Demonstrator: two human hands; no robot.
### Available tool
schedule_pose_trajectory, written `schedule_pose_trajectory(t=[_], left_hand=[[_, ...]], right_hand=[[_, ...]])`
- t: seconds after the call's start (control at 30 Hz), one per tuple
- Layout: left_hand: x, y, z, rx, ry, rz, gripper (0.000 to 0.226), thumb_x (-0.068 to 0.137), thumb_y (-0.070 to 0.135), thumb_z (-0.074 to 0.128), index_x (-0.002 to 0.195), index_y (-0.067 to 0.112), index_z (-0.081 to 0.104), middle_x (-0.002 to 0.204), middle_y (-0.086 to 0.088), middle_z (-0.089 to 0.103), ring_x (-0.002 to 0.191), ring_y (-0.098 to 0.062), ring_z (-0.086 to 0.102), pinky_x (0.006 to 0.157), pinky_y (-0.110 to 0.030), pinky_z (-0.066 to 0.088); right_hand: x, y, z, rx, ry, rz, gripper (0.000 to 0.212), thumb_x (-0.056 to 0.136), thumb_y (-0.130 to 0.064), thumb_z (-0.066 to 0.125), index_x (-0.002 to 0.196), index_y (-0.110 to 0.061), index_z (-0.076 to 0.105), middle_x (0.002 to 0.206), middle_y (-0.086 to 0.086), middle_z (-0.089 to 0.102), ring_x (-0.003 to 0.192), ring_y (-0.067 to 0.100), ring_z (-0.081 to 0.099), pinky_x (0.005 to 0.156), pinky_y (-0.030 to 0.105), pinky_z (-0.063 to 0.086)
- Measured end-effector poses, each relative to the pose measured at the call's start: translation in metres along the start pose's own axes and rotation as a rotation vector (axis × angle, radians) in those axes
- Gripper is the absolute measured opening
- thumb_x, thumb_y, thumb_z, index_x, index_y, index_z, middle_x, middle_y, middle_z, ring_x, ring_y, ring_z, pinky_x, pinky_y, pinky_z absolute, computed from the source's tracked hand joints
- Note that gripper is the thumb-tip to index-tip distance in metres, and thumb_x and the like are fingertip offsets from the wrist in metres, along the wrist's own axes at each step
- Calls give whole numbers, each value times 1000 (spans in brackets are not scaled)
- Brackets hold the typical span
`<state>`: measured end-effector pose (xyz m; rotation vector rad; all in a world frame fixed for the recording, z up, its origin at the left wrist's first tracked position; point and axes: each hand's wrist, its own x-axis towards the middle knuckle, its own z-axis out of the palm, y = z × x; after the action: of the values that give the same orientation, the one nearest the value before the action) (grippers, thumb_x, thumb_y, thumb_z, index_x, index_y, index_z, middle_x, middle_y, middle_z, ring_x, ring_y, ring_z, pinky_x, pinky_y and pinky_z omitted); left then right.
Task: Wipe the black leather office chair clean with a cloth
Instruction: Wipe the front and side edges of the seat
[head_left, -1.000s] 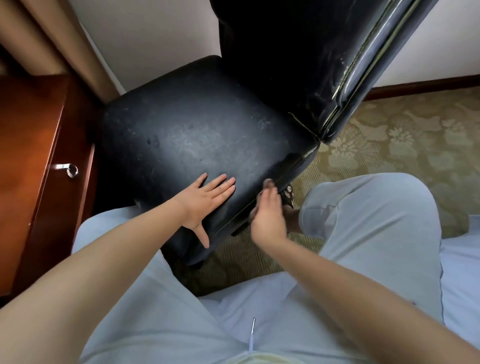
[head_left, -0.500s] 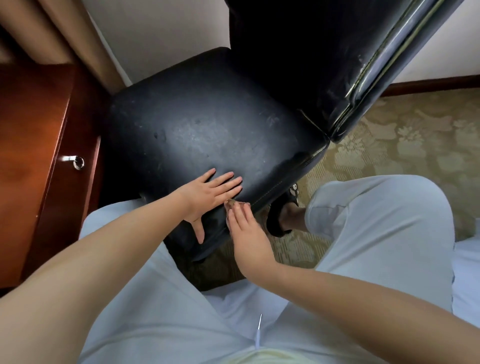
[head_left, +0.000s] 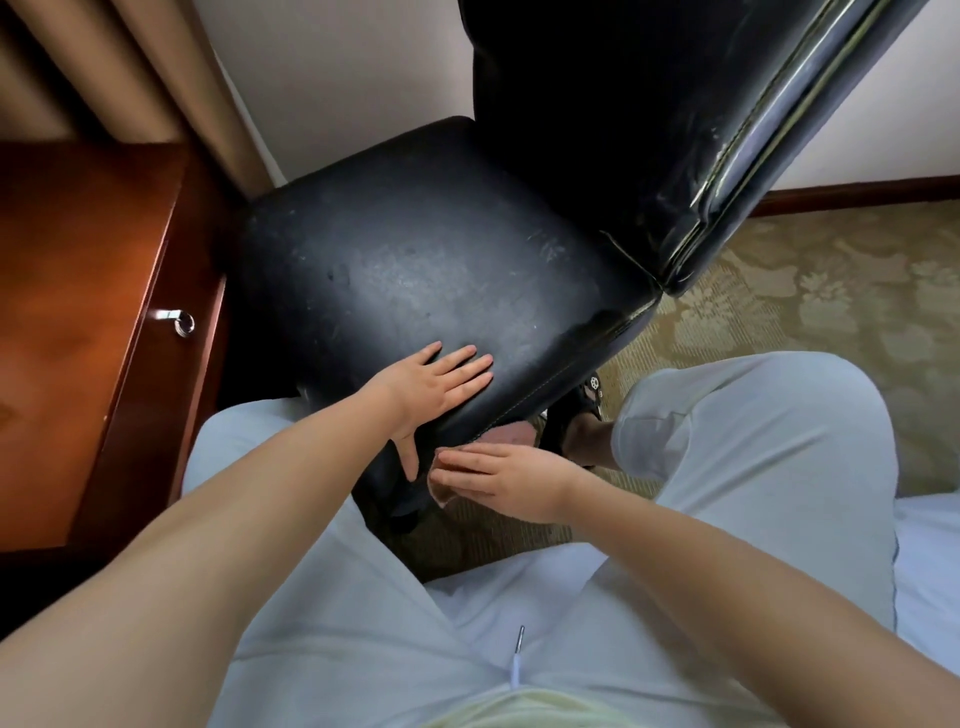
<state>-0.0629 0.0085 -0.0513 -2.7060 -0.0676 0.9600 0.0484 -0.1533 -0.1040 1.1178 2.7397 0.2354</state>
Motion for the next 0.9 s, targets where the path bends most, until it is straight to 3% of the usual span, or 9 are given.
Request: schedule_pose_trajectory(t=[0.13, 0.23, 0.33, 0.43, 0.57, 0.73, 0.9], left_hand=[[-1, 1, -2, 10, -4, 0, 147, 55, 85, 61, 146, 8, -25, 155, -11, -29, 143, -32, -24, 119, -50, -3], [-2, 0, 0, -23, 13, -3, 148, 54, 85, 61, 147, 10, -25, 155, -10, -30, 142, -30, -25, 119, -49, -5], [-1, -3, 4, -80, 26, -3, 148, 53, 85, 63, 147, 14, -27, 153, -6, -32, 141, -27, -28, 117, -49, -9], [2, -4, 6, -112, 21, 3, 148, 53, 84, 63, 145, 16, -29, 148, -3, -38, 138, -25, -32, 116, -50, -12], [4, -4, 9, -123, 20, 4, 146, 53, 85, 62, 143, 17, -32, 145, -2, -39, 136, -25, -34, 115, -51, -14], [6, -4, 11, -103, 23, -4, 147, 53, 87, 59, 144, 16, -30, 148, -3, -38, 138, -26, -33, 116, -53, -12], [6, -4, 11, -110, 22, -1, 147, 53, 88, 58, 143, 16, -32, 147, -4, -39, 137, -26, -34, 115, -53, -13]], right_hand=[[-10, 23, -1, -37, -3, -18, 29, 81, -19, 62, 108, -19, 72, 132, -4, 57, 126, 23, 50, 102, 44, 41], [-28, 36, -4, 61, 59, 233, 38, 81, -14, 57, 117, -19, 67, 132, 3, 58, 122, 30, 53, 90, 52, 50], [-35, 40, -5, 227, 116, 535, 47, 80, -5, 58, 127, -8, 58, 133, 13, 55, 121, 32, 53, 89, 46, 52], [-31, 39, -10, 525, 174, 936, 52, 96, -11, 47, 146, -13, 33, 154, 6, 28, 137, 21, 31, 110, 31, 34], [-15, 37, -12, 735, 305, 1230, 50, 100, -20, 40, 148, -15, 28, 154, 2, 26, 137, 18, 29, 111, 27, 24], [3, 23, -1, 666, 161, 1179, 51, 102, -22, 33, 151, -18, 18, 159, 5, 4, 146, 23, -4, 119, 42, 7], [-1, 26, 3, 434, -9, 1079, 58, 95, -37, 6, 151, -23, 11, 159, 2, -3, 145, 23, -11, 113, 49, -8]])
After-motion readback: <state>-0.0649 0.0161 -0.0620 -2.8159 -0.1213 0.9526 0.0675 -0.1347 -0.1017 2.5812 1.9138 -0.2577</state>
